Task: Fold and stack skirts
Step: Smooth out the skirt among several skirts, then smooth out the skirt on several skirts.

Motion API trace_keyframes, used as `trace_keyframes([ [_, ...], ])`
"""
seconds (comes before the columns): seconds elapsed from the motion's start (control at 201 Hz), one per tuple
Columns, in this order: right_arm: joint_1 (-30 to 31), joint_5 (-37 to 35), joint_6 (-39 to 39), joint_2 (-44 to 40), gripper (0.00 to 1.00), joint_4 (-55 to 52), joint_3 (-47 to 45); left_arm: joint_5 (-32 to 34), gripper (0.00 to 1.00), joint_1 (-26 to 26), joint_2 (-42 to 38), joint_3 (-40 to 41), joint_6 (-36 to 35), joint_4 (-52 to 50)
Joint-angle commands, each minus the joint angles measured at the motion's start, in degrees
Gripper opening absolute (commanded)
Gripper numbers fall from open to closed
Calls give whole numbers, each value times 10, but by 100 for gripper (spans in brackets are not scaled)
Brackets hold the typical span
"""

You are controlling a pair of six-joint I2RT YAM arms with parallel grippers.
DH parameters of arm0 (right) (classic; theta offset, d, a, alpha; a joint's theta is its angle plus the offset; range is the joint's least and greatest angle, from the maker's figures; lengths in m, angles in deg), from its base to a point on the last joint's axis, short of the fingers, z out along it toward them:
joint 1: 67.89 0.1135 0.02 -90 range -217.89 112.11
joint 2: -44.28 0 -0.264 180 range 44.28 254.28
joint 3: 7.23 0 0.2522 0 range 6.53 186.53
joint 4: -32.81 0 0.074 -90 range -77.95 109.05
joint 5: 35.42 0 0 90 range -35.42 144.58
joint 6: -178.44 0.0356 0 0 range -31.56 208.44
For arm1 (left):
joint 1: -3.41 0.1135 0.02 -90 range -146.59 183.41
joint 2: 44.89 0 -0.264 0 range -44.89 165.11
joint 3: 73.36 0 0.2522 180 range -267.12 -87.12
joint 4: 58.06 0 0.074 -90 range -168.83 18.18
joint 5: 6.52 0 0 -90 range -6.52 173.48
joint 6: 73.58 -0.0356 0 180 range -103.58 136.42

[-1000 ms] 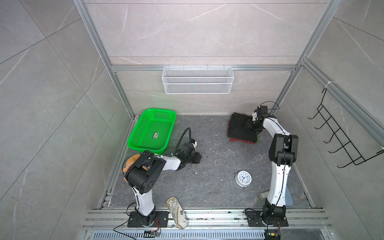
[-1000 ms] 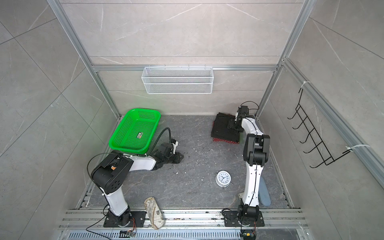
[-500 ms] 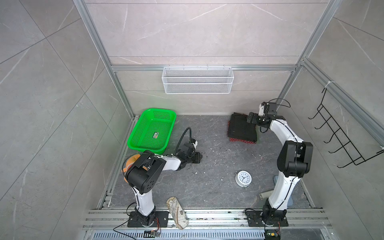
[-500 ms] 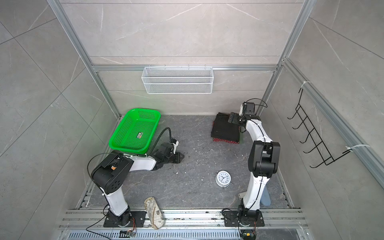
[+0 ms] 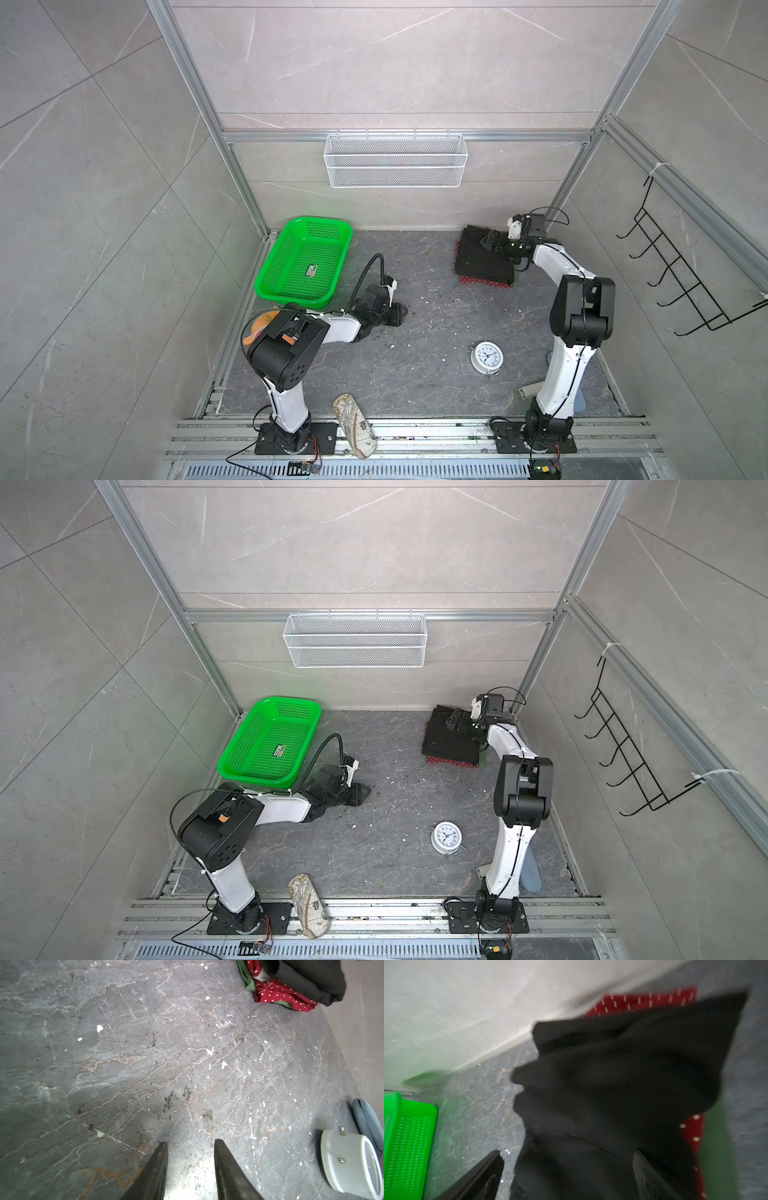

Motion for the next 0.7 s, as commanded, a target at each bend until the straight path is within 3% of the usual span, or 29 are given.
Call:
trace_keyframes([
  [0.0, -12, 21, 26, 29, 100, 17, -7, -16, 43, -5, -39, 8, -27, 26],
  [0.149, -18, 45, 17, 34, 100, 22, -7, -16, 47, -16, -52, 3, -50, 22],
  [0.364, -19, 69, 4, -37, 100, 69, -59, -13, 49, -31, -50, -17, -65, 16],
  [0.698, -20, -4, 13, -95, 100, 100, -90, -23, 50, -73, -11, -116, -134, -26],
])
